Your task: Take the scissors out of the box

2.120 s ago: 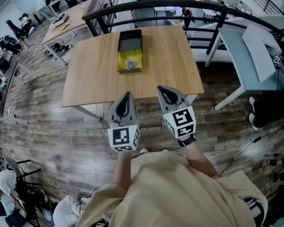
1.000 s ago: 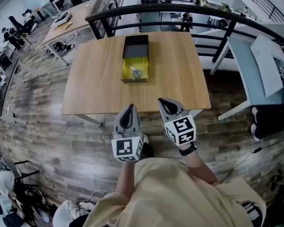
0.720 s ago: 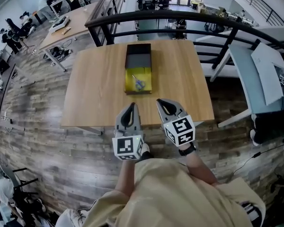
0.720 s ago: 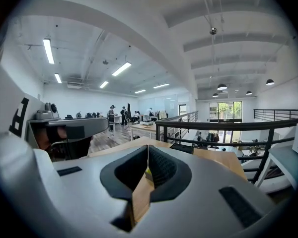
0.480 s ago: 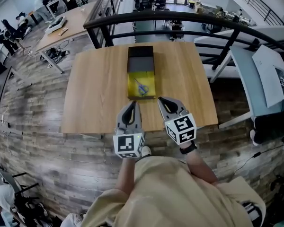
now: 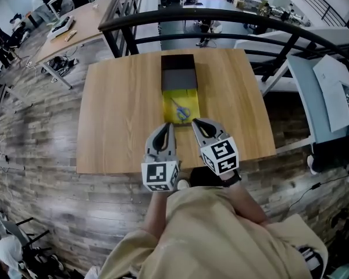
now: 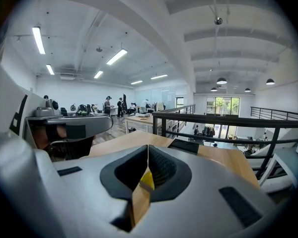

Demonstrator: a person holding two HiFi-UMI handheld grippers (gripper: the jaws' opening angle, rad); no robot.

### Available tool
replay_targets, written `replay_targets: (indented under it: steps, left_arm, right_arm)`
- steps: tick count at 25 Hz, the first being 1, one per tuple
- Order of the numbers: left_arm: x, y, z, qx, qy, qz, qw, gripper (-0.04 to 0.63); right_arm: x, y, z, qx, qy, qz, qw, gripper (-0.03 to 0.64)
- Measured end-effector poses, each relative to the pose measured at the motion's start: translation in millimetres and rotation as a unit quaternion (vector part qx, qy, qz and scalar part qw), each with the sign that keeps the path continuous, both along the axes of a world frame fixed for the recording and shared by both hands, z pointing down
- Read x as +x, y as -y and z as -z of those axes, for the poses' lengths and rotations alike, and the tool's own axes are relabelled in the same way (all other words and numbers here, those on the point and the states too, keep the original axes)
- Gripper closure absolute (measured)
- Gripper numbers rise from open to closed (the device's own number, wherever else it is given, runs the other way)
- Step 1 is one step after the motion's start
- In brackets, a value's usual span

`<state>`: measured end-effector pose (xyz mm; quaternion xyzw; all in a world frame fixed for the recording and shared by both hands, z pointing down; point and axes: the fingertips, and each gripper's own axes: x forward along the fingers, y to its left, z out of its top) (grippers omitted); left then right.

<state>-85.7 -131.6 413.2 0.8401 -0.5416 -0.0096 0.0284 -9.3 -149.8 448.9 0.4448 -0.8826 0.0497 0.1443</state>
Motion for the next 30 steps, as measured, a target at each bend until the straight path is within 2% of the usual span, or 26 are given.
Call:
replay_targets:
  steps: [10, 16, 23, 28, 29, 30]
  left_arm:
    - [-8, 66, -55, -0.062, -0.009, 0.002, 0.998, 0.584]
    - [-5, 103, -69, -0.079, -0.002, -0.001, 0.9969, 0.584]
    - [-10, 136, -87, -0.101, -0.019, 0.01, 0.9947, 0.584]
    - [-17, 156, -100, -0.113, -0.024, 0.019, 0.9932, 0.584]
    - [-18, 160, -102, -0.115, -0.024, 0.02, 0.9929, 0.584]
    - [-19, 163, -104, -0.117, -0.025, 0.022, 0.9926, 0.584]
  right_arm:
    - [-12, 64, -68, -0.085, -0.043, 0.016, 0.995, 0.603]
    - [-13, 100, -105, -0.123, -0.073, 0.024, 0.989, 0.603]
    - [-23, 130, -149, -0.183, -0.118, 0.045, 0.975, 0.601]
    - [-30, 147, -181, -0.219, -0.127, 0.061, 0.965, 0.6]
    - [-31, 151, -187, -0.227, -0.131, 0.064, 0.963, 0.592]
    - [-32, 153, -194, -0.235, -0.138, 0.068, 0.96, 0.545]
